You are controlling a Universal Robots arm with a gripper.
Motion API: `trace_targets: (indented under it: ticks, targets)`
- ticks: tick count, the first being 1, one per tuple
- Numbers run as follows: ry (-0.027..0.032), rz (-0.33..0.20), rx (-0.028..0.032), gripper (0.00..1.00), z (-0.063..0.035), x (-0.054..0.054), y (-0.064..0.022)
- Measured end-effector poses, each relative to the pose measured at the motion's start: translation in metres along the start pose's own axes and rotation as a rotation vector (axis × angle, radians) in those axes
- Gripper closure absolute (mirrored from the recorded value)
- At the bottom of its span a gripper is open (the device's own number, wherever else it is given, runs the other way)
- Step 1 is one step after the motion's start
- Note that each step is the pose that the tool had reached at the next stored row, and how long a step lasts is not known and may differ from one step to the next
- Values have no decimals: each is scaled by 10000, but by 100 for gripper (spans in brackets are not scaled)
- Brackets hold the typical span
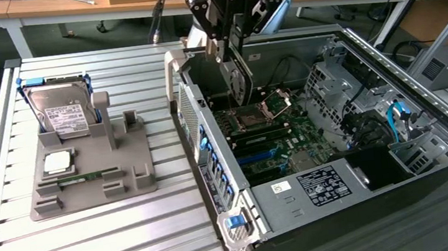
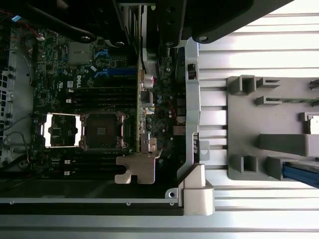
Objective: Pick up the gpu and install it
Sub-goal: 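Pick up the gpu and move the gpu toward the slot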
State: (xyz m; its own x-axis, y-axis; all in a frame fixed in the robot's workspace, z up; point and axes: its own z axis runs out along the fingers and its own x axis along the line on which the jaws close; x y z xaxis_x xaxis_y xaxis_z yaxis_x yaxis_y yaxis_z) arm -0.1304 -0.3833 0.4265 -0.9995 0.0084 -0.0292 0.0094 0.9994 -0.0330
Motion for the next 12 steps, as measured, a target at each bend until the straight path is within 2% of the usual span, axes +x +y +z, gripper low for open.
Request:
trace_targets:
  ticks: [12]
  targets:
    - [0, 1, 8, 73, 31, -55, 1]
